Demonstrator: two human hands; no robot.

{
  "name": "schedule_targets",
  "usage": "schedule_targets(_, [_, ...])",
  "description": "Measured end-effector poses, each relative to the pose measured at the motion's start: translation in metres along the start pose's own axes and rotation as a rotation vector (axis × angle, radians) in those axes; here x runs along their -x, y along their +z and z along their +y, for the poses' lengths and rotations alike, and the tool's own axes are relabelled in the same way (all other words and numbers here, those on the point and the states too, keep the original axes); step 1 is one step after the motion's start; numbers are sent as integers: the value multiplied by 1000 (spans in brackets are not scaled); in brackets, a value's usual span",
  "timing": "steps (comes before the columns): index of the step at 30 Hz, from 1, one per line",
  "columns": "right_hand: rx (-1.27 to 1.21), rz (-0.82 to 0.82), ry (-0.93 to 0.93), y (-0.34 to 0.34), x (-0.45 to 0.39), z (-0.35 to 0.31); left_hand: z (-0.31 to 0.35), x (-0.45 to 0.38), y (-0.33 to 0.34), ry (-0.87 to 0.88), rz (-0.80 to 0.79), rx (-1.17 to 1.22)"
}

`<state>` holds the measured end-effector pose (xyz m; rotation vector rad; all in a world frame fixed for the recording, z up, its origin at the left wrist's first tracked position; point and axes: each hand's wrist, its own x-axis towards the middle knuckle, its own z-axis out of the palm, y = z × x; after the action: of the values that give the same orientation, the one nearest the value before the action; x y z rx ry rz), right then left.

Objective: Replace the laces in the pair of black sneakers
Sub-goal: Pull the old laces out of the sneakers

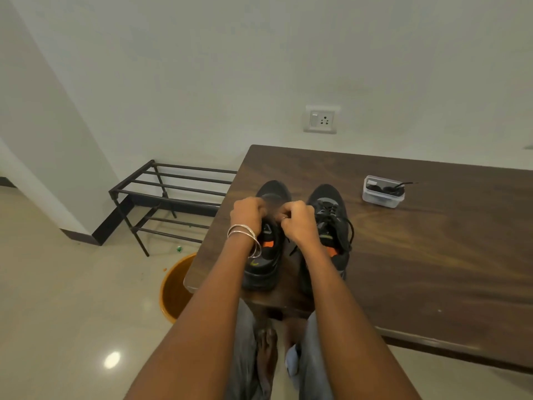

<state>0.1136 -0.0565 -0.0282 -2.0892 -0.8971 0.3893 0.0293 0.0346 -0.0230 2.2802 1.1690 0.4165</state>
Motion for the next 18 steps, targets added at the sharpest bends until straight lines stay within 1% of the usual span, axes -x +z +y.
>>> schedule_targets(3, [-57, 90, -22, -3, 6, -3, 1, -2, -5, 20, -46, 0])
schedule_targets(6, [-47, 127, -43, -5, 7, -7, -2, 2, -5, 67, -69, -13])
schedule_targets(9, [-58, 181, -51, -7, 3, -16, -10, 3, -1, 144, -30, -31])
schedule_targets(11, [-76, 217, -58, -9, 0, -25, -12, 5, 0, 163, -5, -63])
schedule_targets(12, [-127, 239, -41, -12, 0, -31, -12, 6, 1, 163, 6, -62])
schedule_targets(13, [-238, 264, -15, -17, 1, -38, -12, 7, 1, 160, 17, -44])
schedule_targets(14, [-437, 282, 18, -24, 2, -46, -11, 9, 1, 158, 24, -28])
schedule_targets(16, [-1018, 264, 47, -44, 4, -61, -12, 11, 1, 162, 35, -35])
schedule_targets(17, [-1287, 244, 25, -55, 6, -65, -13, 12, 0, 162, 40, -47])
schedule_targets(18, [-1476, 241, -3, -65, 8, -66, -14, 13, 0, 160, 49, -50])
